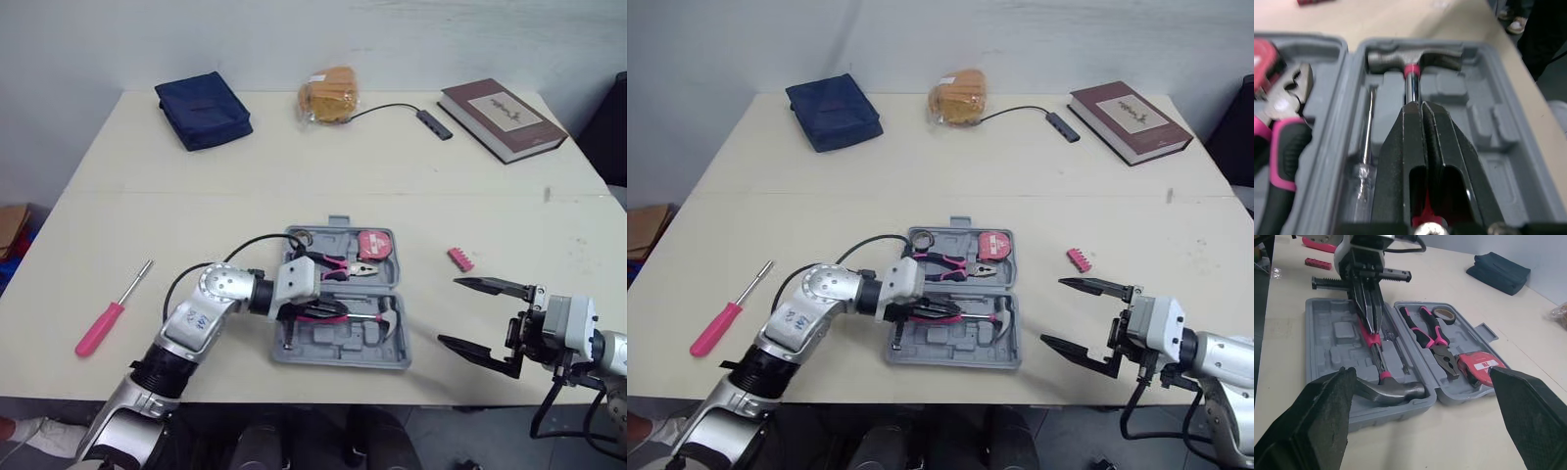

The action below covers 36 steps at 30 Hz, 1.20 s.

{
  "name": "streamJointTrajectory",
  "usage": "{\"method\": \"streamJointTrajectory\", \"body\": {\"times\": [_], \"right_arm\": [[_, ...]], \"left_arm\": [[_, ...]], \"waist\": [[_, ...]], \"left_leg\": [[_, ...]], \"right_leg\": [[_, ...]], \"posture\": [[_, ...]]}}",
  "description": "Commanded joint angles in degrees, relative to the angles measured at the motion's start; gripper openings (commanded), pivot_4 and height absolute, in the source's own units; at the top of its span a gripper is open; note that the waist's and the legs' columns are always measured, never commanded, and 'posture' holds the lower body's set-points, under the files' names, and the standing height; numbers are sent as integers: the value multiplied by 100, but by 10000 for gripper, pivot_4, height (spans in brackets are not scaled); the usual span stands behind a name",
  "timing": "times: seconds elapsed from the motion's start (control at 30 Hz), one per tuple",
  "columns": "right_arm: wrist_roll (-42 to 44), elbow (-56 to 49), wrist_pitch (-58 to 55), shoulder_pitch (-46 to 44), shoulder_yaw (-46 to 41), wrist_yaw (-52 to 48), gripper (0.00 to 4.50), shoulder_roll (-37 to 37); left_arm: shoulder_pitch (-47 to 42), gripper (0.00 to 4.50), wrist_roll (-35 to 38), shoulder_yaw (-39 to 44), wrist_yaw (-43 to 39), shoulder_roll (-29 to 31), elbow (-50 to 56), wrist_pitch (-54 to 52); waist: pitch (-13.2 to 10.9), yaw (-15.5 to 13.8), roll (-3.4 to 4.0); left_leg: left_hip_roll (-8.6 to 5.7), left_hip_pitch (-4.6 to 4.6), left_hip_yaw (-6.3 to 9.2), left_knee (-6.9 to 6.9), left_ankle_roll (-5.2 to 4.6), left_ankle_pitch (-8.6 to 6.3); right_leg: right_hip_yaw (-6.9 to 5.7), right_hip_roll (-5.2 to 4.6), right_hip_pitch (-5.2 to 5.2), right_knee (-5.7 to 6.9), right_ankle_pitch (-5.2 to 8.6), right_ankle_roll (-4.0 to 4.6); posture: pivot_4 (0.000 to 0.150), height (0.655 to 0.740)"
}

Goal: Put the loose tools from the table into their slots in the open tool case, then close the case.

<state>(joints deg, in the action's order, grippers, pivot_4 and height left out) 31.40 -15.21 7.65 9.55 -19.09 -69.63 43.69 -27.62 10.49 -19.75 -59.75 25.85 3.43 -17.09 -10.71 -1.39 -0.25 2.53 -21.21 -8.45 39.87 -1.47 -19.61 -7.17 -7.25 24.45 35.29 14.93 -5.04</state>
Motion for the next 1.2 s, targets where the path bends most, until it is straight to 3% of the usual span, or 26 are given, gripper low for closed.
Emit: {"method": "streamJointTrajectory", "body": {"times": [0.03,0.43,0.7,0.9,1.0,1.2], "right_arm": [[7,-78,27,-5,-66,21,45000,36],[-42,-124,41,28,-38,169,45000,-50],[-58,-103,61,41,-57,209,45000,-64],[-44,-122,73,98,-99,235,45000,-77],[-30,-158,89,167,-147,246,45000,-80],[-24,-13,137,207,-248,234,45000,-39]], "left_arm": [[-32,485,-174,-105,73,23,64,-87],[-166,485,-889,-736,21,414,63,-385],[-247,485,-1302,-1298,270,251,-166,-1275],[-163,485,-1295,-1416,576,69,-446,-2172],[-26,485,-1290,-1475,366,290,-242,-1813],[-50,485,-652,-427,303,191,-59,24]], "waist": [[0,1,0],[15,2,1],[76,-18,-3],[129,-16,4],[189,-9,10],[224,21,15]], "left_leg": [[0,0,0,0,0,0],[1,6,0,3,0,-1],[0,16,1,3,-6,-4],[7,97,21,-1,-52,-68],[16,110,22,-1,-50,-76],[32,117,23,-20,-31,-80]], "right_leg": [[0,-1,0,2,0,0],[-4,-6,-4,5,1,1],[-4,-9,-16,4,1,1],[-26,-24,-121,-45,2,0],[-21,-33,-140,-59,2,1],[9,-34,-136,-62,21,34]], "posture": [[1500,7400],[1500,7400],[1500,7400],[1500,7400],[1500,7400],[1500,7400]]}}
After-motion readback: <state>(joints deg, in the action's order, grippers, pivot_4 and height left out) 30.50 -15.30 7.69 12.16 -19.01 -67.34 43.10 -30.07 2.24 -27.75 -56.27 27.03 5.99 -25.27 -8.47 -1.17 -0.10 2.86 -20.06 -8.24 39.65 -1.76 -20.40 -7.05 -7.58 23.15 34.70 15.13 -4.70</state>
